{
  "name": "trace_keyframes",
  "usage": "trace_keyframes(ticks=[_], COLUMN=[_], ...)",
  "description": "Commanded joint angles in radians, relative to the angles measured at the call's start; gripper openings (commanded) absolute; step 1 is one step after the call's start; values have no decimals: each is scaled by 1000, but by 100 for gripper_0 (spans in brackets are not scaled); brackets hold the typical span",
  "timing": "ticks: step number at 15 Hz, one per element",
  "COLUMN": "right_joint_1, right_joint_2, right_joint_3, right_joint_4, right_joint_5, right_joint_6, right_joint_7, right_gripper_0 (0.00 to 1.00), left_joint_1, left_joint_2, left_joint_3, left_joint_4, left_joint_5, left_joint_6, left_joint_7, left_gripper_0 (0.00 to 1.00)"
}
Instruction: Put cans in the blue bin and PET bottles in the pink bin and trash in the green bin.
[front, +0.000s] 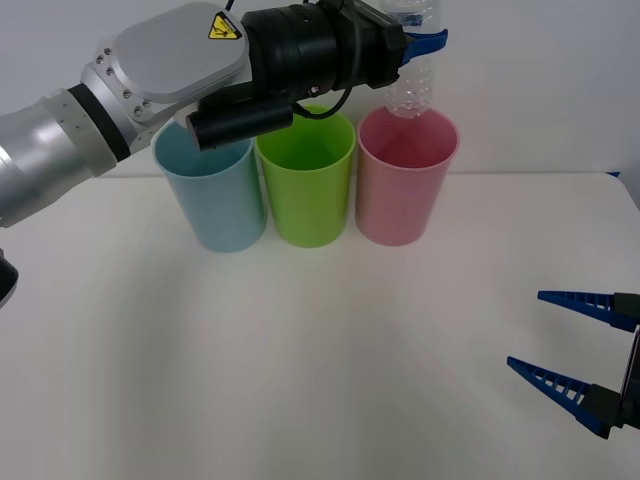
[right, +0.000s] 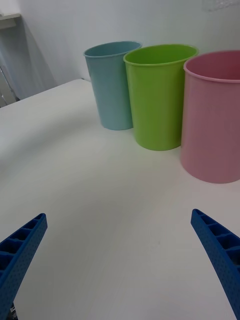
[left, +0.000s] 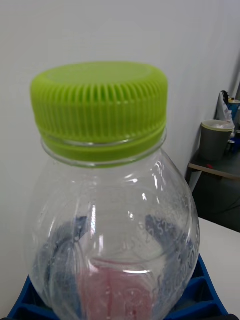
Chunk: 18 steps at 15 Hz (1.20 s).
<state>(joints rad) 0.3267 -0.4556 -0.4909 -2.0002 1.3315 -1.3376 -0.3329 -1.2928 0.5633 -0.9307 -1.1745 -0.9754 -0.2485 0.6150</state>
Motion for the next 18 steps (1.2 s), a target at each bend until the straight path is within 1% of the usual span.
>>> trace_keyframes(ticks=[1, 2, 6, 9, 14, 15, 16, 17, 18], right_joint_1=[0, 0, 0, 0, 0, 0, 0, 0, 0], right_joint_2=[0, 0, 0, 0, 0, 0, 0, 0, 0], right_joint_3=[0, 0, 0, 0, 0, 0, 0, 0, 0], right_joint_4=[0, 0, 0, 0, 0, 0, 0, 0, 0], right_joint_5=[0, 0, 0, 0, 0, 0, 0, 0, 0], right_joint_6=[0, 0, 0, 0, 0, 0, 0, 0, 0], right_joint_7=[0, 0, 0, 0, 0, 0, 0, 0, 0], right_gripper_0=[100, 100, 100, 100, 100, 100, 100, 100, 100], left_joint_1=[-37, -48, -62, -74, -74, -72, -74, -74, -72], left_joint_2=[-83, -114, -180, -187, -189, -189, -189, -189, -187], left_joint_3=[1, 1, -2, -2, -11, -11, -11, -10, -11], left_joint_4=[113, 157, 254, 289, 300, 303, 303, 303, 303], left_joint_5=[-83, -115, -154, -171, -177, -177, -177, -177, -177], left_joint_6=[0, 0, -2, -45, -45, -41, -35, -31, -31], left_joint_7=[-8, -11, -15, -11, -4, -3, -3, -3, -1], left_gripper_0=[0, 0, 0, 0, 0, 40, 93, 100, 100])
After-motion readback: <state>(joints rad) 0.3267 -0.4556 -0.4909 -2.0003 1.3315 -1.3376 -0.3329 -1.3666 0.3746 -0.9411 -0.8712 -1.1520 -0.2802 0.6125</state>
